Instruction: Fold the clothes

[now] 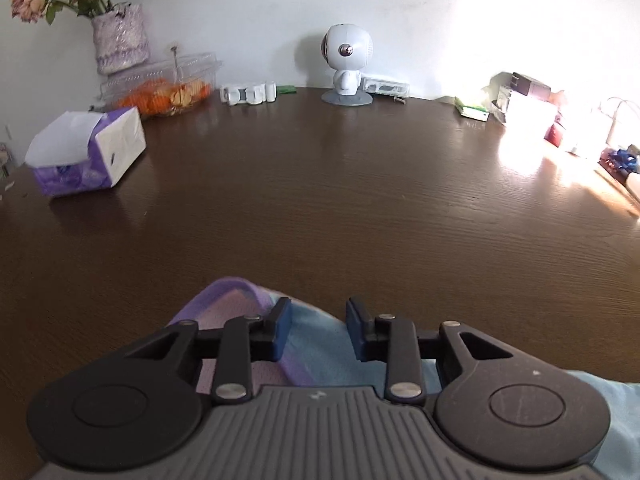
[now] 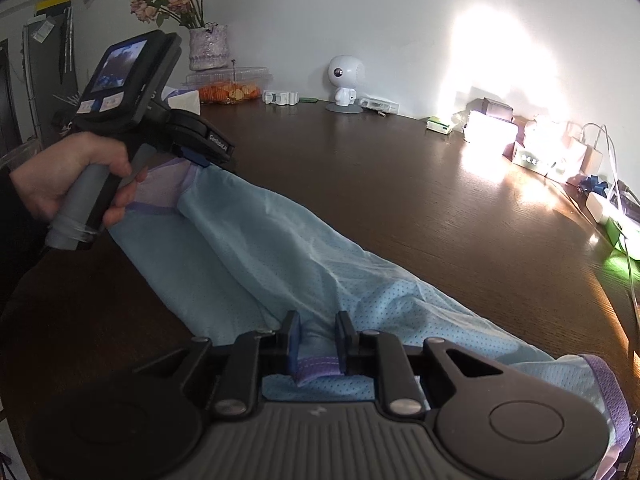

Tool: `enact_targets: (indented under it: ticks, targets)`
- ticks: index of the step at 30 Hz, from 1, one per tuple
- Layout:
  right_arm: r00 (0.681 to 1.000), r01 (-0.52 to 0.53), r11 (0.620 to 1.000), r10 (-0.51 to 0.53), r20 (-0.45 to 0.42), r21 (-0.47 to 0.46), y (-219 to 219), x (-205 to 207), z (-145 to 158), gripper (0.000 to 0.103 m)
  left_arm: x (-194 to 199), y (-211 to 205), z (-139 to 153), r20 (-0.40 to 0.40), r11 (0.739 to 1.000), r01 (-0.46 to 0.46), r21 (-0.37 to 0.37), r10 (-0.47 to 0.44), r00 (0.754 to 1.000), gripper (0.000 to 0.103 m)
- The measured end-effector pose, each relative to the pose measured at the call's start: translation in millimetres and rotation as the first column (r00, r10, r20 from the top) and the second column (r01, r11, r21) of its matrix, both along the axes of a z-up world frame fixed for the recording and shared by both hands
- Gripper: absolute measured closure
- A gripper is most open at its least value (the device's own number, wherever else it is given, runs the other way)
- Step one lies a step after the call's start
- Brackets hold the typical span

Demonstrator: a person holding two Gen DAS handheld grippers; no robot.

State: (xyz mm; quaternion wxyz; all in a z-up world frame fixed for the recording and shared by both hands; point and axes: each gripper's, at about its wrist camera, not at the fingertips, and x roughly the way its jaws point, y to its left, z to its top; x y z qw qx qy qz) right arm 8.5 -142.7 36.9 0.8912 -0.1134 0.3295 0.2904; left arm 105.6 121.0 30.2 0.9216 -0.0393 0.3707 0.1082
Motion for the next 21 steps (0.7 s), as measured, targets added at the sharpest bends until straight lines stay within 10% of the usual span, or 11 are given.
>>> enact_targets:
  ticks: [10, 12, 17, 21]
  targets:
    - [0.985, 0.122, 0.983, -0.137, 0.106, 0.137, -53, -40, 26, 0.074, -69, -40, 22, 0.079, 0.991, 0.110, 0.077, -0.117, 0.990, 0.053]
    - [0.933, 0.293, 0.936, -0.324, 0.154, 0.196, -89, -60, 36, 0.047, -84, -59, 28, 0.117, 0.982, 0.175, 0.072, -0.182, 0.976, 0.047]
    - [0.772, 0.614, 0.749, -0.636, 0.009, 0.248, -145, -59, 15, 0.046, -91, -100, 13, 0.089, 0.952, 0.282, 0.121, -0.294, 0.952, 0.047]
    - [0.738, 0.665, 0.716, -0.673, -0.044, 0.214, -144, -48, -4, 0.047, -94, -111, -2, 0.043, 0.941, 0.315, 0.121, -0.322, 0.946, 0.047]
